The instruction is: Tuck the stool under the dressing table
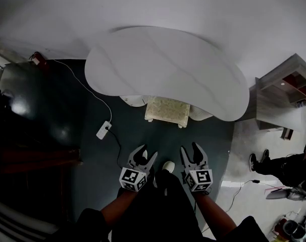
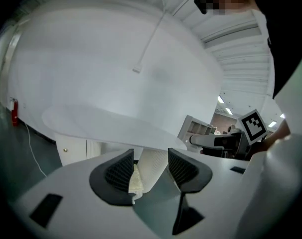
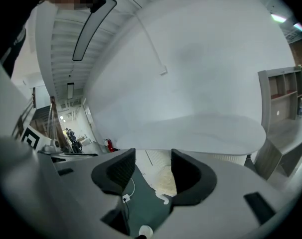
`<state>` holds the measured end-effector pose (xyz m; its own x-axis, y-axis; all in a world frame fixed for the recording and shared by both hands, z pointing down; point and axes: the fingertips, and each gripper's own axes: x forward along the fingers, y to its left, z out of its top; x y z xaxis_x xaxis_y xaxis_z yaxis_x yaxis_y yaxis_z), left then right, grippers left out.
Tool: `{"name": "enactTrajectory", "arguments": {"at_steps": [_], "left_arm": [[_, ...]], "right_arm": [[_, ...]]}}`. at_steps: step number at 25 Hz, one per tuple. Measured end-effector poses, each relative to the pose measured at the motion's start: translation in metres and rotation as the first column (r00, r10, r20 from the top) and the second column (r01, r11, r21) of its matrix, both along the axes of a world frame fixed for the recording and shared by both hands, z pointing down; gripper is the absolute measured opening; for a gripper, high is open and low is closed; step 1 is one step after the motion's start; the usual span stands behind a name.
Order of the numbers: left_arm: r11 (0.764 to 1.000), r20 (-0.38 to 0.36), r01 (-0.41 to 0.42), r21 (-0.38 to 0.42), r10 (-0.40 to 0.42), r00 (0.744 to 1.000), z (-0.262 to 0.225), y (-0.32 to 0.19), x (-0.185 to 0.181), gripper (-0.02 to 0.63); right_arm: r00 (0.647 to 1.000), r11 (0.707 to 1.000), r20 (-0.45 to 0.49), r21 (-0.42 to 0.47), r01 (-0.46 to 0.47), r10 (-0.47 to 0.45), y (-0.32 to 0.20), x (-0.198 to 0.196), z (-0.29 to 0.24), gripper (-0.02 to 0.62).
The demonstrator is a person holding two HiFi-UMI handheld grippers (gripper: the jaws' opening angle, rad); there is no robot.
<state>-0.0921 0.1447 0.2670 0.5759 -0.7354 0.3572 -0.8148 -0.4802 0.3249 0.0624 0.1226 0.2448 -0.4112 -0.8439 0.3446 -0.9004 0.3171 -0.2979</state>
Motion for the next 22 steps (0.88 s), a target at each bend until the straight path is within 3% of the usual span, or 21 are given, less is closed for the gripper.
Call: {"name": "enactTrajectory", "arguments": {"at_steps": [3,5,9,11,13,15,17,20,22], "left_arm": [[0.995,0.003,-0.048,0.087,0.048,0.999,-0.048,-0.001,-0.003,0.213],[0.993,-0.003,-0.055,0.108,0.056,0.998,-0.072,0.000,-0.010,0.162],[0.996,-0.039,0.014,0.090,-0.010,0.999,-0.113,-0.014,-0.034,0.067],[0.997,-0.092,0.054,0.050,-0.049,0.995,-0.129,-0.025,-0.044,0.043],[0.996,-0.124,0.053,0.074,-0.043,0.991,-0.153,-0.036,-0.049,0.030],[0.990,-0.121,0.022,0.142,-0.004,0.993,-0.178,-0.043,-0.050,0.024],[0.977,-0.097,-0.017,0.211,0.038,0.995,-0.197,-0.046,-0.046,0.020],[0.964,-0.023,-0.053,0.262,0.062,0.998,-0.205,-0.053,-0.039,0.020],[0.963,-0.026,-0.064,0.263,0.073,0.997,-0.201,-0.055,-0.036,0.020]], "right_arm": [[1.000,0.999,0.004,0.047,0.010,-0.010,0.003,-0.013,-0.043,0.227],[1.000,0.996,0.014,0.094,0.005,-0.007,0.002,-0.022,-0.075,0.227],[0.996,0.982,0.086,0.189,-0.015,-0.001,-0.006,-0.044,-0.144,0.225],[0.990,0.975,0.138,0.222,-0.016,-0.015,-0.010,-0.059,-0.178,0.225],[0.991,0.966,0.135,0.259,-0.013,-0.023,-0.016,-0.074,-0.205,0.221],[0.994,0.957,0.112,0.287,-0.032,-0.001,-0.020,-0.082,-0.220,0.185],[0.997,0.956,0.062,0.289,-0.056,0.040,-0.024,-0.082,-0.221,0.078],[0.998,0.967,0.038,0.245,-0.066,0.059,-0.029,-0.080,-0.209,0.046],[0.998,0.969,0.014,0.238,-0.062,0.060,-0.029,-0.084,-0.208,0.043]]}}
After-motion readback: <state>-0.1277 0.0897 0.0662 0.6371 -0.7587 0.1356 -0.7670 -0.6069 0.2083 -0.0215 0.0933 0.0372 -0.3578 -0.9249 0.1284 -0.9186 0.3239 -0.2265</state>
